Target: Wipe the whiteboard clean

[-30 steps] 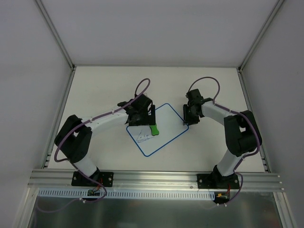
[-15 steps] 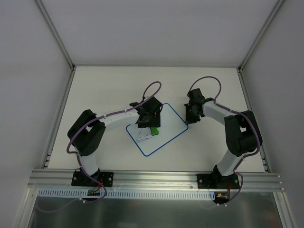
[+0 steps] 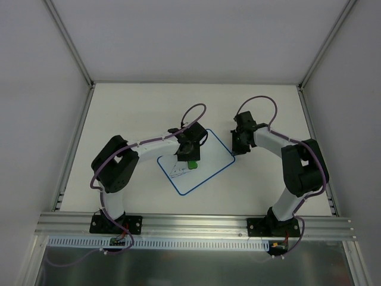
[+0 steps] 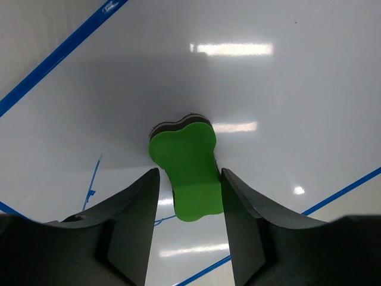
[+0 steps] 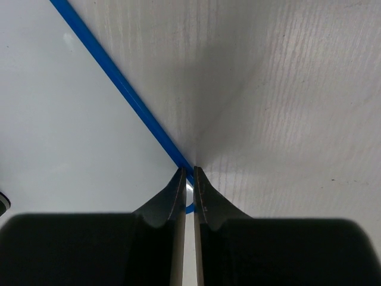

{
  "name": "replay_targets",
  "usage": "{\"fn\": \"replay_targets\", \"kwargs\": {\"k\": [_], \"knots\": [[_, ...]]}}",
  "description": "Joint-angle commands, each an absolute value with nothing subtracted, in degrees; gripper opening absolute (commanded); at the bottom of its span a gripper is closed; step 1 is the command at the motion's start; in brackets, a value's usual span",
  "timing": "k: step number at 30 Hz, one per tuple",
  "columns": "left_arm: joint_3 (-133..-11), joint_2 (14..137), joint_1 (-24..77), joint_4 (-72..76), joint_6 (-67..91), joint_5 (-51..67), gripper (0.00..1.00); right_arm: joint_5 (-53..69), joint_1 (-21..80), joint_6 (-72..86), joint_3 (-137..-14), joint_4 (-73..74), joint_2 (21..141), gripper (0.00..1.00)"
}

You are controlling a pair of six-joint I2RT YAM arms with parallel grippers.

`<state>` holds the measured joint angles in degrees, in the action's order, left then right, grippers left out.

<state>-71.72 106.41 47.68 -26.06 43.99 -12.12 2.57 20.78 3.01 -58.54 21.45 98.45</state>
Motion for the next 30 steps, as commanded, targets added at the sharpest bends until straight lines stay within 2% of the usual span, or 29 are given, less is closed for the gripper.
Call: {"fn": "replay_targets", "kwargs": {"k": [1,2,3,8,17,23,27,28,30], "knots": [[-74.53,107.66,48.25,-28.12,44.47,-14.68,0.45,2.11,21.45,4.04,-56.87,21.62,98.44,0.08],[-74.79,107.84,48.25,-28.12,44.47,-14.59,0.44,2.11,21.62,4.13,-56.78,21.71,98.35,0.08],[-75.06,108.02,48.25,-28.39,44.56,-14.59,0.39,2.02,21.62,4.39,-56.69,21.62,98.44,0.08],[-75.06,108.9,48.25,-29.09,44.38,-15.2,0.32,1.76,21.62,5.01,-56.6,21.71,98.44,0.07],[-75.5,110.04,48.25,-30.58,44.38,-15.47,0.44,1.76,21.71,5.27,-56.69,21.71,98.61,0.07],[-75.94,110.04,48.25,-30.94,44.47,-16.08,0.43,1.84,21.71,5.27,-56.69,21.71,98.61,0.07],[-76.03,110.13,48.16,-31.29,44.3,-16.35,0.28,1.67,21.8,5.45,-56.69,21.71,98.7,0.06],[-75.85,109.78,48.16,-31.38,44.04,-16.43,0.15,1.5,21.8,5.62,-56.69,21.71,98.7,0.06],[-75.15,109.51,47.99,-31.64,43.68,-17.14,0.07,1.23,21.8,6.15,-56.78,21.71,98.7,0.01]]}}
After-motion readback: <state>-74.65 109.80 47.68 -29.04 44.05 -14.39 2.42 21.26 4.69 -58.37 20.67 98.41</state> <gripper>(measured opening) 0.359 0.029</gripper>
